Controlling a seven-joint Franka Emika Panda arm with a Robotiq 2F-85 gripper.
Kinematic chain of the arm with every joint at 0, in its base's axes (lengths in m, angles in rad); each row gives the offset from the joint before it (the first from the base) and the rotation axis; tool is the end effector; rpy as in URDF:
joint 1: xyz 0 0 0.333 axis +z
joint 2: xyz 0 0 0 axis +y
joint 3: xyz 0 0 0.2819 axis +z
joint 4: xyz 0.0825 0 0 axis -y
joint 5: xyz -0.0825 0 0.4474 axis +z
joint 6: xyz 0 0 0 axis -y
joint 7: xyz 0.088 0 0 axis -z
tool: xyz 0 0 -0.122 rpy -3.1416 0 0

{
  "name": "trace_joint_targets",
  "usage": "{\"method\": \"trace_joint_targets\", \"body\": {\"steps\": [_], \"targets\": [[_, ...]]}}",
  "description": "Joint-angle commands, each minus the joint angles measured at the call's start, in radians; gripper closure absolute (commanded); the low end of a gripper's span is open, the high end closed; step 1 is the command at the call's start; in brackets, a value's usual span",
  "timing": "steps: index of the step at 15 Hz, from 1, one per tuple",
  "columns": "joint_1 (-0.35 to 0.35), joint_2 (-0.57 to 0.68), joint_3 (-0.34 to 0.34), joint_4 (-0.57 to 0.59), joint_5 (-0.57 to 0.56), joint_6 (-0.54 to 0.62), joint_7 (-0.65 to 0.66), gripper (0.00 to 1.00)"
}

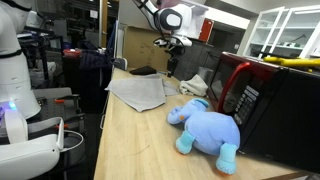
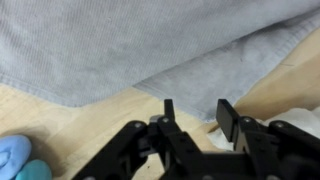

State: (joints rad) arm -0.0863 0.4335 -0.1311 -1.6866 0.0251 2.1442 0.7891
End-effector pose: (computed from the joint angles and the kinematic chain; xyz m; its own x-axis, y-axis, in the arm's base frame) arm 0.6938 -0.1465 0.2735 0.5339 -0.8444 0.0434 -0.8453 -0.5343 0.0038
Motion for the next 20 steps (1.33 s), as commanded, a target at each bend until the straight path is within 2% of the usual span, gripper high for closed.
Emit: {"method": "trace_joint_targets", "body": {"steps": [1,4,7,10,14,18,20], "targets": [[0.029,-0.042,-0.026,-0.056,-0.058,-0.056,-0.023,0.81],[0.024,-0.068,-0.033,-0.101,-0.104,-0.063,-0.087,1.00],[0.011,-0.096,-0.048,-0.177,-0.157,-0.037,-0.194,1.00],[-0.002,-0.160,-0.063,-0.314,-0.191,0.030,-0.316,1.00],[-0.062,-0.212,-0.104,-0.455,-0.217,0.116,-0.495,1.00],[-0.102,-0.245,-0.116,-0.594,-0.207,0.242,-0.596,1.00],[-0.086,-0.286,-0.100,-0.671,-0.195,0.258,-0.597,1.00]]}}
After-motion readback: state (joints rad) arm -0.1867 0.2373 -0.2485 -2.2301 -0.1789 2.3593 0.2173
